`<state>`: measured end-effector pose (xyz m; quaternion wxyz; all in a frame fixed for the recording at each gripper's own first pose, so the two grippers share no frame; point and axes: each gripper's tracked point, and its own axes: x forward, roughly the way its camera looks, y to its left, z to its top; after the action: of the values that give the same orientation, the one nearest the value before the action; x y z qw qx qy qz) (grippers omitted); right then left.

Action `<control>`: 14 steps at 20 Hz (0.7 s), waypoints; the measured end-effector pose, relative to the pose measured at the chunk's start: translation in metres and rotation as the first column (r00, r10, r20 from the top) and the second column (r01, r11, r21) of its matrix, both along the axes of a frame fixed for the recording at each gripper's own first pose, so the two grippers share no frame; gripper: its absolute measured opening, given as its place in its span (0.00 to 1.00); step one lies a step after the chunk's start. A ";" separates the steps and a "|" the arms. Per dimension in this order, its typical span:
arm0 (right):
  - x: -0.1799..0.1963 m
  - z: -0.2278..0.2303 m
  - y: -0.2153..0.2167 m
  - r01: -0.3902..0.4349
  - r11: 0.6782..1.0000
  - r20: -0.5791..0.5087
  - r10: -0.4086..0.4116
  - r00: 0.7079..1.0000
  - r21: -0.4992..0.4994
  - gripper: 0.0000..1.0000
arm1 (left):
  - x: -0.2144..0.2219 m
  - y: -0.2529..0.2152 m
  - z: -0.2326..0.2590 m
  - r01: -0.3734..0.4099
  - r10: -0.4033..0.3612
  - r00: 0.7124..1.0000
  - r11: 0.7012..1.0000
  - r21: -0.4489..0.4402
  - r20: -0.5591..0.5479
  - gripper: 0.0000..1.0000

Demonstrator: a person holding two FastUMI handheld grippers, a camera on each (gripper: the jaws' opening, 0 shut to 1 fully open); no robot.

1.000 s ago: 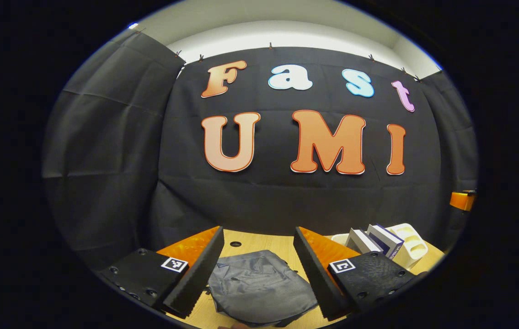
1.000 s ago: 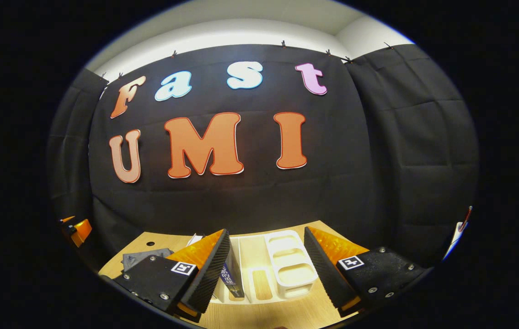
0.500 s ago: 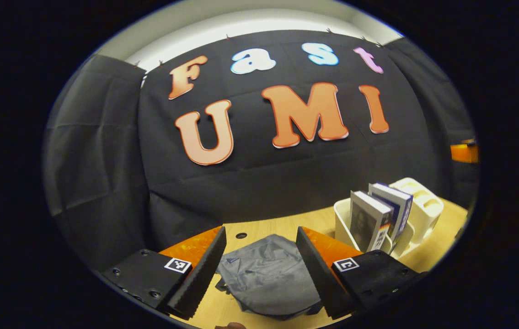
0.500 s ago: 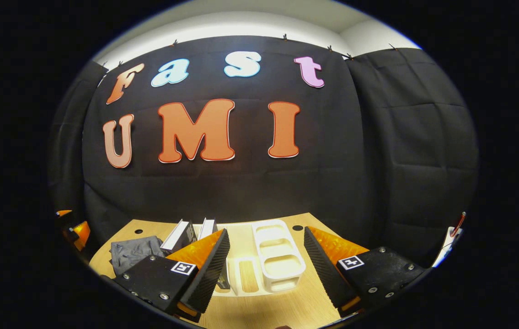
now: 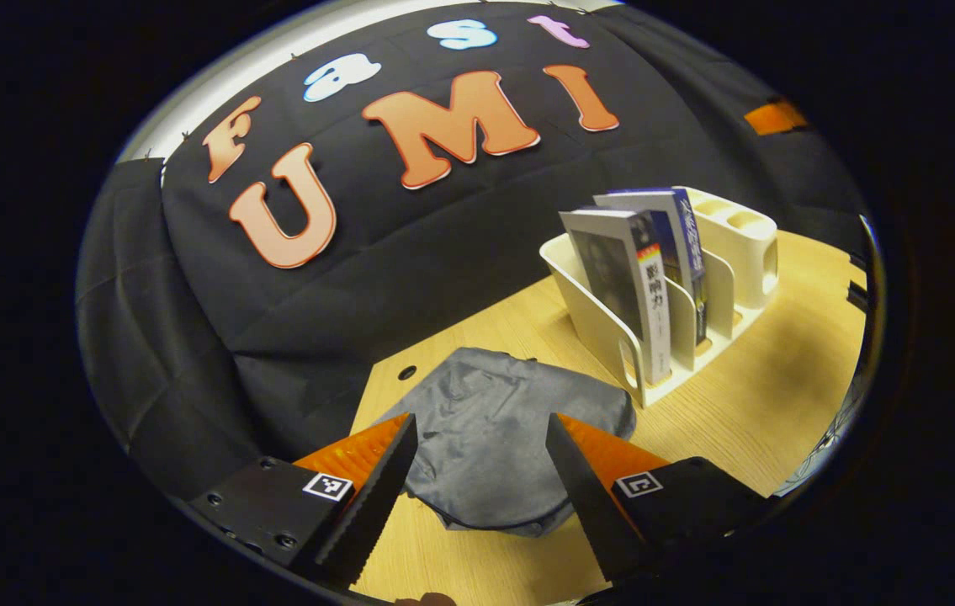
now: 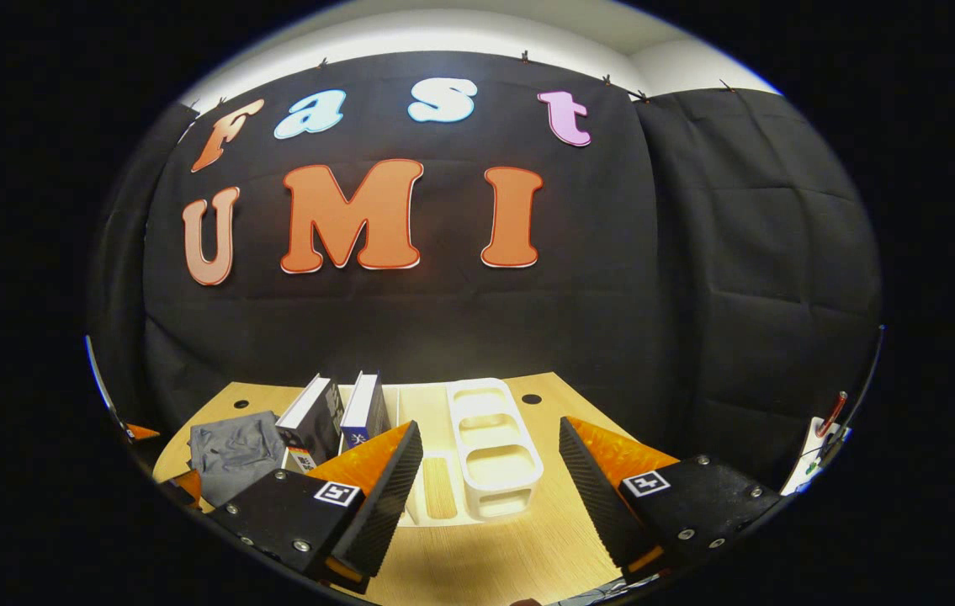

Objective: Open the schoolbag, grab two books from the bookshelf and put them into the schoolbag.

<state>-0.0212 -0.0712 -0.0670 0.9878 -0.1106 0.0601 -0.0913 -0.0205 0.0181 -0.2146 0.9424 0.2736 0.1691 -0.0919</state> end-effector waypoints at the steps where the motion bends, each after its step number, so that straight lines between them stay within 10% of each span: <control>1: -0.002 -0.003 -0.002 0.006 1.000 -0.008 -0.006 1.000 0.004 0.97 | -0.006 -0.003 -0.013 0.015 -0.015 1.000 1.000 0.026 -0.017 0.97; 14: -0.027 -0.014 -0.033 0.097 0.995 -0.048 -0.098 0.994 -0.019 0.97 | 0.014 -0.016 -0.109 0.149 -0.112 0.983 0.948 0.280 -0.143 0.98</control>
<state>-0.0486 -0.1045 -0.0814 0.9795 -0.1179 0.0887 -0.1374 -0.0061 0.0024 -0.3235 0.8714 0.4130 0.2213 -0.1453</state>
